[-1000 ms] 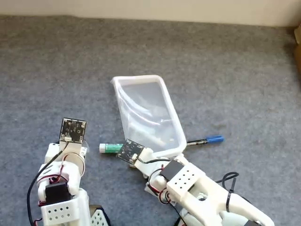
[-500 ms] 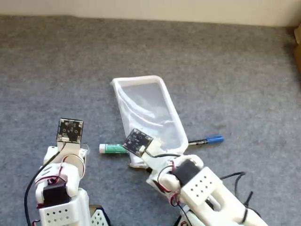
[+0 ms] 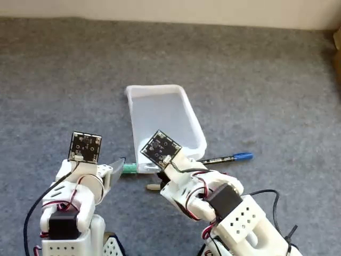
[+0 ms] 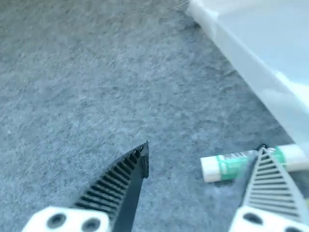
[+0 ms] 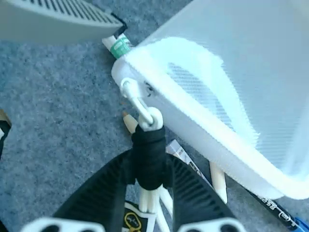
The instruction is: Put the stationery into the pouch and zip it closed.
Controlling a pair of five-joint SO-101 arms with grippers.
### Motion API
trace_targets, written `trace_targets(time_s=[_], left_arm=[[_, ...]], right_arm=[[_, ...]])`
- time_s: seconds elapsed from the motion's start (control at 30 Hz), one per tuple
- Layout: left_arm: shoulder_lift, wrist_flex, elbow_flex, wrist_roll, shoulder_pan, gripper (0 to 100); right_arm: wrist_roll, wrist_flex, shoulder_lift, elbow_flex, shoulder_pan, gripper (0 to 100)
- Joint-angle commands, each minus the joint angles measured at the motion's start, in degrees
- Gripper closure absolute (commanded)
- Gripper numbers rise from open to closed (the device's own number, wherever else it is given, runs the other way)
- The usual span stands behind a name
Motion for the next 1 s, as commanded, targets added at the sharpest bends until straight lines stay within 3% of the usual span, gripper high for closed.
trace_targets(time_s=[0.0, 0.37, 0.77, 0.97], left_arm=[[-0.40, 4.04, -6.90, 0.70, 4.35, 68], [-0.57, 5.71, -10.24, 0.62, 10.51, 68], [-0.48, 6.07, -11.30, 0.62, 10.77, 68], [-0.48, -1.41, -3.91, 0.70, 10.51, 68]], right_arm=[[-1.58, -2.42, -1.63, -3.91, 0.84, 99.2], [-1.58, -4.62, -1.45, -3.56, 0.92, 99.2], [-1.58, -4.44, -1.71, -3.65, 1.01, 99.2], [-1.58, -4.26, -1.71, -3.74, 0.57, 99.2]])
